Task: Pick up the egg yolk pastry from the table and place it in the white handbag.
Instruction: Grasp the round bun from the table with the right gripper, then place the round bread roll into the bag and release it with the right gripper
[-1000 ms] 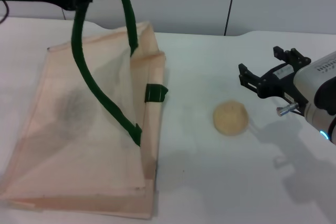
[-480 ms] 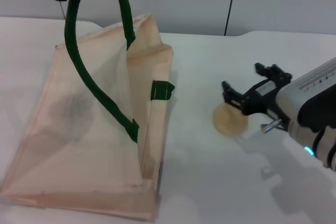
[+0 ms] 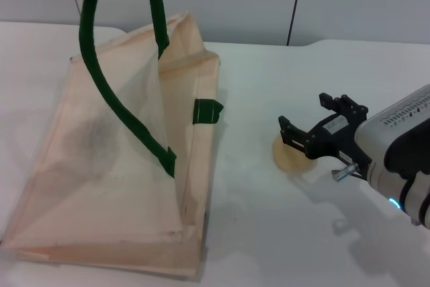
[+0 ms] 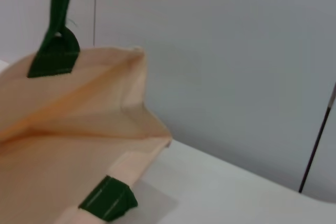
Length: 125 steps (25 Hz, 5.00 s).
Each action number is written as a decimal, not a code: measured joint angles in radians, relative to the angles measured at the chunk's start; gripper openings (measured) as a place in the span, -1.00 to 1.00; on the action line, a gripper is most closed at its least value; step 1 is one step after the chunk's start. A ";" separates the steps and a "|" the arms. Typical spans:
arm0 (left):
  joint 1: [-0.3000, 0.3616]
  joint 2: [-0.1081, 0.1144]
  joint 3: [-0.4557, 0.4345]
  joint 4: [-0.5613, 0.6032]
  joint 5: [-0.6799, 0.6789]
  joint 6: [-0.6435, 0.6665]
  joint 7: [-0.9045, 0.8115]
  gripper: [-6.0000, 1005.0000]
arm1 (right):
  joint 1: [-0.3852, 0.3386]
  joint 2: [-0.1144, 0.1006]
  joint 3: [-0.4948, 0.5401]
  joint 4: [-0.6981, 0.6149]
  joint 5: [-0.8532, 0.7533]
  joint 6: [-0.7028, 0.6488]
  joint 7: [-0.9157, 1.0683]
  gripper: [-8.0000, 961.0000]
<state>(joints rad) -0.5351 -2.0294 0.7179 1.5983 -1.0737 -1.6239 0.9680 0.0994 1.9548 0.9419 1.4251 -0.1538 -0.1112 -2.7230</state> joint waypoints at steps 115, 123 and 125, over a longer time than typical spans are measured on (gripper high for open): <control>-0.127 0.003 0.011 0.054 0.079 -0.034 -0.026 -0.72 | 0.719 0.007 -0.051 -1.089 -0.200 1.180 0.592 0.17; -0.131 -0.001 0.016 0.054 0.067 -0.038 -0.030 -0.71 | 0.730 0.023 -0.050 -1.119 -0.192 1.176 0.569 0.16; -0.123 -0.001 0.015 0.054 0.064 -0.040 -0.030 -0.71 | 0.728 0.024 -0.046 -1.119 -0.191 1.164 0.567 0.16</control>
<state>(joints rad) -0.6578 -2.0306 0.7329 1.6521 -1.0096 -1.6638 0.9376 0.8272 1.9787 0.8957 0.3060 -0.3452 1.0528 -2.1559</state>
